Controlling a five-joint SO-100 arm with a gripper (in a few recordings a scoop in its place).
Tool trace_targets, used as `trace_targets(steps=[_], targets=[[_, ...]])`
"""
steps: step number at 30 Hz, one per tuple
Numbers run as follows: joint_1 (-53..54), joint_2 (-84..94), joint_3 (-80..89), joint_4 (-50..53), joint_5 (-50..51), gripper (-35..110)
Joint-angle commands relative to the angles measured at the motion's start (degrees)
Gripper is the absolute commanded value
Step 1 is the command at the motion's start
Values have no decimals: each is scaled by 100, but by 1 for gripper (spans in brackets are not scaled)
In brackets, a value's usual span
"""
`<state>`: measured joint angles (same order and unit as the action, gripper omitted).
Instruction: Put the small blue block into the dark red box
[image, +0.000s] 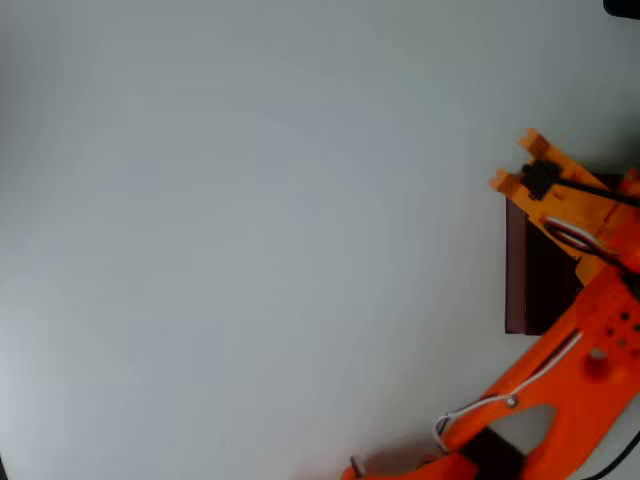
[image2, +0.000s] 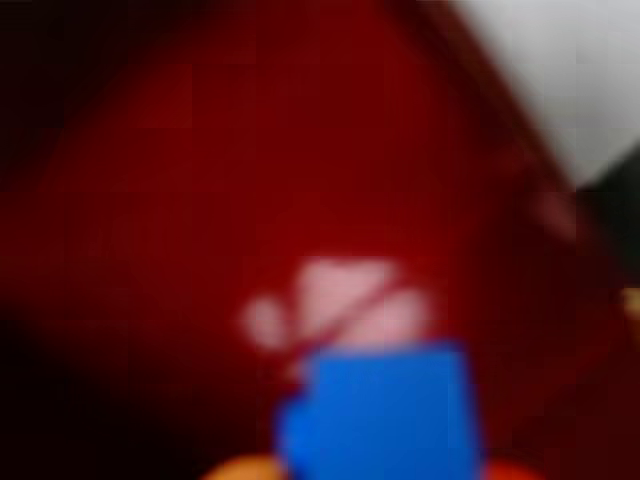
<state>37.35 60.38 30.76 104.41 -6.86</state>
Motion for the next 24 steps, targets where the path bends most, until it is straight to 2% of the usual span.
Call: trace_targets(steps=[1,3,6,12,17,24], targets=[[202,-527,-281,44,70,0],[308,-984,-466,44,220,0],[483,-1433,-492,53,466,13],[650,-967,88,53,545,15],[439,949,1652,53,545,14],[-694,5467,5687,-721,826,0]])
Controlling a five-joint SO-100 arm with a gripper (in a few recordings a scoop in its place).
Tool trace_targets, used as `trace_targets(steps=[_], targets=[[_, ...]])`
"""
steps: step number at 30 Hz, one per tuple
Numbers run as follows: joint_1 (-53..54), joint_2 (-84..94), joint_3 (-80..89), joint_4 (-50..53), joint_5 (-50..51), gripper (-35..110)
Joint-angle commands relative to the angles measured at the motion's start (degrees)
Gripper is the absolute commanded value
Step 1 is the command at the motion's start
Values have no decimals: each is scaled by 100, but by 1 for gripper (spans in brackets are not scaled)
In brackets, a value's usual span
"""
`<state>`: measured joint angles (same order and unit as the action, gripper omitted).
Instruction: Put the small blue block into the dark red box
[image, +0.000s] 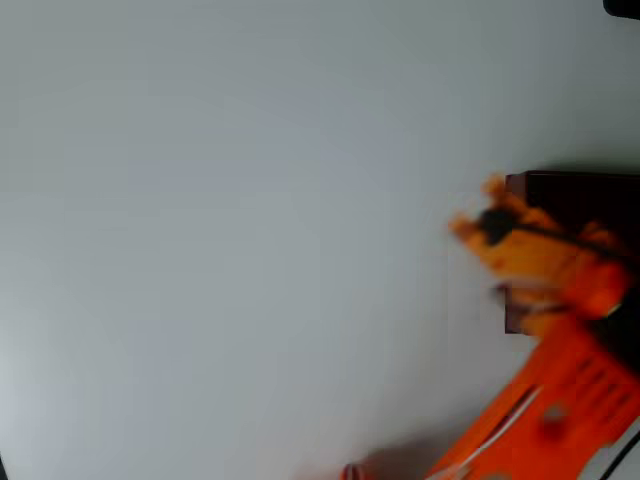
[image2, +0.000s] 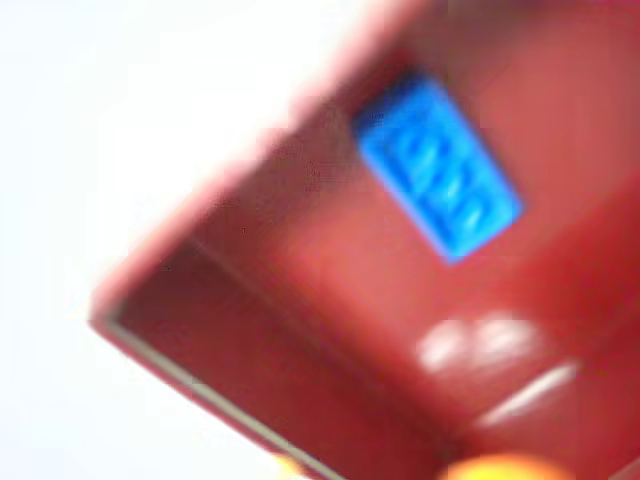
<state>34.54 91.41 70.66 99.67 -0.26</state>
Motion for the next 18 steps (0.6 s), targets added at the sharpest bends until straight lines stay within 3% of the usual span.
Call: trace_targets(steps=[1,10,18], targets=[[-677,2971,2188,-334,264,0],[-4096,6979,6056,-1784,967,0],[-5836,7383,8016,-2663,501,0]])
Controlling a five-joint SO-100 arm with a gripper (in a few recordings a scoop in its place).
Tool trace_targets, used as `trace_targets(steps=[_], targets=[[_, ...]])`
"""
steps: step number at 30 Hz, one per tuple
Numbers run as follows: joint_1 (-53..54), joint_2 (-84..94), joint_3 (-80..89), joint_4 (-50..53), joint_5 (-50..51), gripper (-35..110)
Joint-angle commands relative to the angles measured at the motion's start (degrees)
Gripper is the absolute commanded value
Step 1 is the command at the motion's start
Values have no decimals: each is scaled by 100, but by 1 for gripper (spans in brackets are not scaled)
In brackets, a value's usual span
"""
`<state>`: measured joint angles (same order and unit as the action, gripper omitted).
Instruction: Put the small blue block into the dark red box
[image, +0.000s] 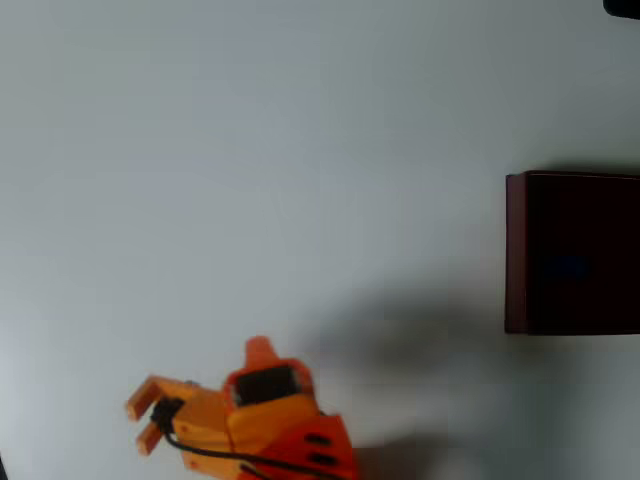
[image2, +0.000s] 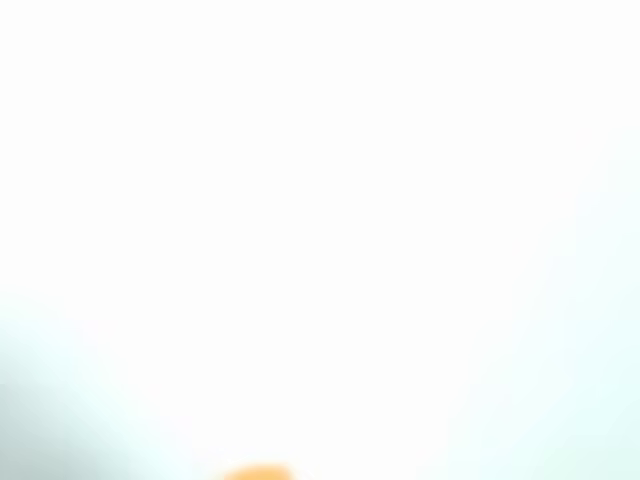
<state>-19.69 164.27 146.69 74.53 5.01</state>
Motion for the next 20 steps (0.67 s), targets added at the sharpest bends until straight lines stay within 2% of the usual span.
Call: trace_targets(steps=[1,4,7,20], targets=[[-501,176,554,-132,-70,0],[-782,1028,1116,44,-334,0],[-896,2821,1986,413,-633,0],[-826,2804,2566,158,-703,0]])
